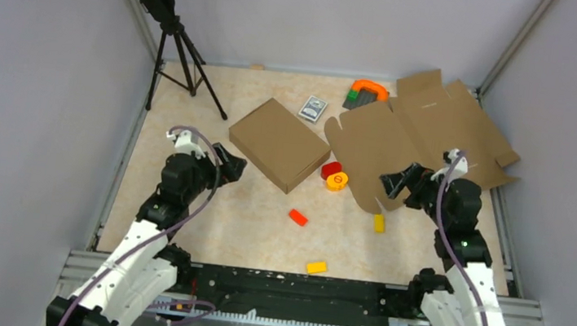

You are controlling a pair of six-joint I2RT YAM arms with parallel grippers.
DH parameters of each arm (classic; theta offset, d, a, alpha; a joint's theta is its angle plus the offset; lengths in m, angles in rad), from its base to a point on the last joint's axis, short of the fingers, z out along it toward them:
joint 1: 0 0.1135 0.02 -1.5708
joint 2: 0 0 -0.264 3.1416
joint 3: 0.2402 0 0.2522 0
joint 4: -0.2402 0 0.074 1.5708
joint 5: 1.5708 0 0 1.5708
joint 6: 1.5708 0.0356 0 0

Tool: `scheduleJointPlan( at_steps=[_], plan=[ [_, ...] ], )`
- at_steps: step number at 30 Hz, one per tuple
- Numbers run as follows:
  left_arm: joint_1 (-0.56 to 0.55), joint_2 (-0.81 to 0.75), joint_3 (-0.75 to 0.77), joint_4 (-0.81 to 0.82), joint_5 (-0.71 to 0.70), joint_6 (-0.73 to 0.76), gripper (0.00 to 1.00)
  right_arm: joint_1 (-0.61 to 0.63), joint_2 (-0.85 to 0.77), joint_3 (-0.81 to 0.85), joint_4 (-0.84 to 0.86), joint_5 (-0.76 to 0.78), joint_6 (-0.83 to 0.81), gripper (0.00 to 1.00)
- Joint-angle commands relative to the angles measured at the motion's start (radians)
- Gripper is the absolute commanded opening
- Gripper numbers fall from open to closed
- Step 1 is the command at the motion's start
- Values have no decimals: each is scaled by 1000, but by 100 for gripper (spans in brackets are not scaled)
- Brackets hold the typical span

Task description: Fold the paper box

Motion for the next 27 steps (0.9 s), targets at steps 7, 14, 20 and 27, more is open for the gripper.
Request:
scheduleJointPlan(
  at_steps=[7, 14, 20, 27],
  plan=[
    [-2, 257, -25, 279, 345, -238, 98, 91, 583, 303, 240, -292, -21, 91],
    [-5, 435, -37, 448, 385, -358, 99, 160, 948, 555, 285, -343, -55, 91],
    [-44, 522, -4, 486, 327, -381, 98, 228, 1271, 826, 162, -342, -138, 91],
    [-62, 708, 30, 640, 318, -427, 99, 271, 1533, 1075, 70, -375, -181, 91]
  ],
)
